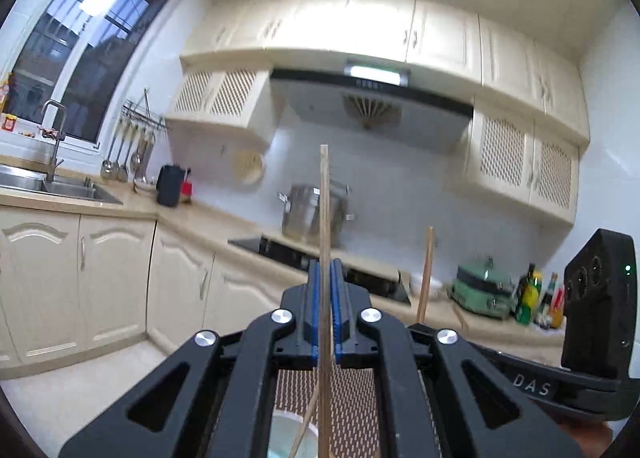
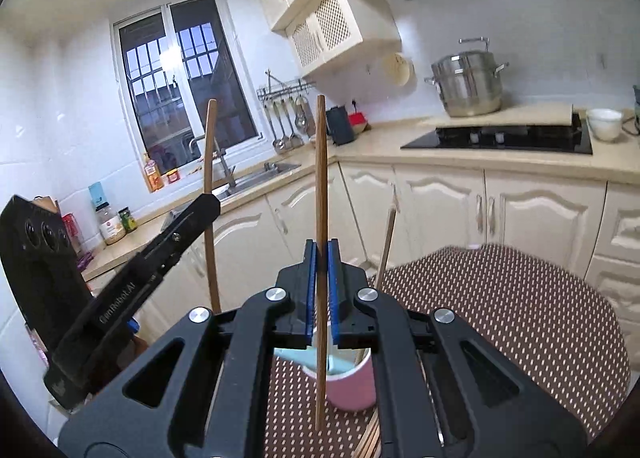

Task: Organize utensils
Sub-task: 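Lift both held chopsticks and lower them into the pink cup, then open the left tool releasing its chopstick while the right tool releases its chopstick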

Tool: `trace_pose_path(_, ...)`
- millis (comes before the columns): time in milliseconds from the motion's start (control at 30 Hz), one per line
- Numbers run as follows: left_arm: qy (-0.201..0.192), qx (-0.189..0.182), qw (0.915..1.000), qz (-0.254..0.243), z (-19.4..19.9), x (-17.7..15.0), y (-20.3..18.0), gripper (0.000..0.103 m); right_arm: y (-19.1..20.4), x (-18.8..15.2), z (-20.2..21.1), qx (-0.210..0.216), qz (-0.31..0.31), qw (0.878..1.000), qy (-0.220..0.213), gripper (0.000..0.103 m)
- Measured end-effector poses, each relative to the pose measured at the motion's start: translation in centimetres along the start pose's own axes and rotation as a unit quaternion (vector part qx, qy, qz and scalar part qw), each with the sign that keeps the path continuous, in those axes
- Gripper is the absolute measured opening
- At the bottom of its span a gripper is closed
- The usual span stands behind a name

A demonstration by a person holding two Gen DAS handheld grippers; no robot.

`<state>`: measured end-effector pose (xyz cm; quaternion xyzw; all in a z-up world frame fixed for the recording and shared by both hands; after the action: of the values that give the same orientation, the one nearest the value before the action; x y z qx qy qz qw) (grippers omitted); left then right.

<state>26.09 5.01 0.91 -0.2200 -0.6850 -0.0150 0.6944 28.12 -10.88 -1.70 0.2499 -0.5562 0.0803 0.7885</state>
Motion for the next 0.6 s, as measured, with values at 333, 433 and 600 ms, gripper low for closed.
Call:
trace_pose_path(333, -0.074, 0.048, 0.9961, -0.011, -2.8, -1.2, 0.5, 0.005, -1.3, 1.3, -1.8, -0.011, 0.005, 0.998, -0.055, 0.006)
trace_pose_path(433, -0.082, 0.055, 0.9950, -0.015, -3.5, -1.9, 0.3, 0.005, -1.7, 0.8, -2.7, -0.014, 0.009, 0.998, -0.057, 0.006)
trace_pose_path(600, -0.086, 0.067, 0.9935, -0.033, -4.3, -3.1, 0.0, 0.005, -2.8, -0.4, -4.0, -0.016, 0.005, 0.999, -0.049, 0.006)
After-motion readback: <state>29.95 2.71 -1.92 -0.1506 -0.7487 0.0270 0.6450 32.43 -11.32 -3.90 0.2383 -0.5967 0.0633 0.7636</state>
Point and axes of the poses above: each gripper's, at about its wrist camera, not at the fingertips, and z roughly against the way its jaws point, y to its left, x to its top, the point moved 8 cm from there along -z, roughly the way its jaws point
